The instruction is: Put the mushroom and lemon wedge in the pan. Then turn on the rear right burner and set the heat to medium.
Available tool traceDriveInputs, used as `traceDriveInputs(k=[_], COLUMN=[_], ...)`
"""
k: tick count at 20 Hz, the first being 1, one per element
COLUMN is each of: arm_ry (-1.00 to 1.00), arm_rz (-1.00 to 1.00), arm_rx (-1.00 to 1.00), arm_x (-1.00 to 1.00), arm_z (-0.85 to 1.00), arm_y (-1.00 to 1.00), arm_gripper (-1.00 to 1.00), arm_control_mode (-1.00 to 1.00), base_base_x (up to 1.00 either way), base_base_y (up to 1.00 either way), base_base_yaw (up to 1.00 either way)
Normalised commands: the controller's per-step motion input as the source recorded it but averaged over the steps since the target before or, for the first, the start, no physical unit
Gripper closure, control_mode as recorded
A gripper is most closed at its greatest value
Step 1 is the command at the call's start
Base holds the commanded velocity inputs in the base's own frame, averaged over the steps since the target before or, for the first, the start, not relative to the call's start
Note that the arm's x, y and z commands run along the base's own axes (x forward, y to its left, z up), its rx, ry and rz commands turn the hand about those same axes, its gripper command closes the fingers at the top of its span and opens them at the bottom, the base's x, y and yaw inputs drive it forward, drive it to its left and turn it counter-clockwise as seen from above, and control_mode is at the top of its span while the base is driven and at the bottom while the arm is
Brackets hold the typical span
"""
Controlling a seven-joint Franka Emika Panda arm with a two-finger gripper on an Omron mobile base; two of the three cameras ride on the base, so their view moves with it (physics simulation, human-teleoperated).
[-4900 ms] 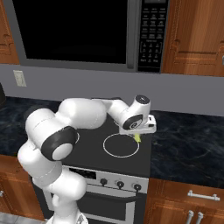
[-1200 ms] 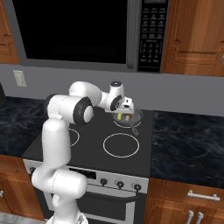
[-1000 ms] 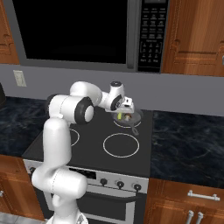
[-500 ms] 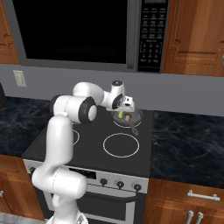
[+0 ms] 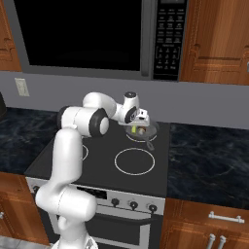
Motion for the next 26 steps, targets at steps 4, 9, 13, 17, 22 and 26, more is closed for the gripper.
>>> traceDriveInputs(k=[4,9,13,17,22,26], arm_ry=[0.0,0.0,0.0,-0.01,0.0,0.0], arm_rz=[0.0,0.0,0.0,0.0,0.0,0.0], arm_rx=[0.0,0.0,0.0,-0.01,0.0,0.0], arm_x=[0.0,0.0,0.0,-0.14,-0.33,-0.49], arm_z=[0.0,0.0,0.0,0.05,0.48,0.33], arm_y=[0.0,0.0,0.0,0.0,0.0,0.0], arm_gripper=[1.0,-1.0,-1.0,-1.0,-1.0,-1.0], arm_control_mode=[-1.0,-1.0,-1.0,-1.0,-1.0,-1.0], base_base_x=[0.0,0.0,0.0,0.0,0.0,0.0], base_base_y=[0.0,0.0,0.0,0.0,0.0,0.0], base_base_yaw=[0.0,0.0,0.0,0.0,0.0,0.0])
